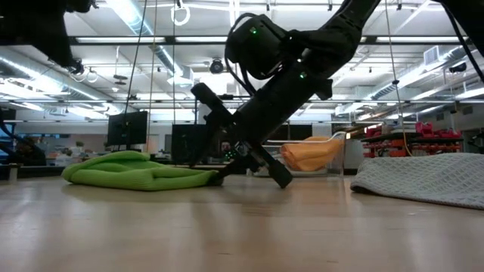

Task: Fold microfiber towels
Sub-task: Put the green microfiber cloth into the transparent bin

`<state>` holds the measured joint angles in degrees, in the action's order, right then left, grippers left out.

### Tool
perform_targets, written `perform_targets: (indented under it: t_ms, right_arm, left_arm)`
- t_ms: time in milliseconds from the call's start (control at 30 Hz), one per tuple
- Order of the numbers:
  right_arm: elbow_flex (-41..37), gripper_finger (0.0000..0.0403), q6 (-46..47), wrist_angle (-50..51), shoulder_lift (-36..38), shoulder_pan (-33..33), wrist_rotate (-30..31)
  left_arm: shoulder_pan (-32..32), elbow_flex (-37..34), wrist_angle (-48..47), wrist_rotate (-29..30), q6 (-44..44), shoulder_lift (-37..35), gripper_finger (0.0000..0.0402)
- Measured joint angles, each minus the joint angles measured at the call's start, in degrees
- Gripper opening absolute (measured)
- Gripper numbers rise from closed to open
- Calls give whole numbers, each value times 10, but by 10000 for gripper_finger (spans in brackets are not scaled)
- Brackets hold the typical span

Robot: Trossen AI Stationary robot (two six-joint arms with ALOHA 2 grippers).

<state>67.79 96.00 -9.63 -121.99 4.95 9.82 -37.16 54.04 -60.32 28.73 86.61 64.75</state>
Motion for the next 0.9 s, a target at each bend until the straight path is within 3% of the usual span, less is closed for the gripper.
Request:
perform_targets:
  t_ms: [167,267,633,900]
  right_arm:
    - [0,136,-6,1,0,0,-6]
    - [0,111,-6,1,0,0,-5]
    - [-1,12,-20,0,0,-2,2]
    - [-3,5,-112,11,16,-7,45]
  left_arm:
    - [46,0,0,-134,-112,0,33]
    - [66,0,-1,-184,-153,1,36]
    - [79,0,-10,-189,-201,1,24]
    - [79,0,-12,-162,-203,1,32]
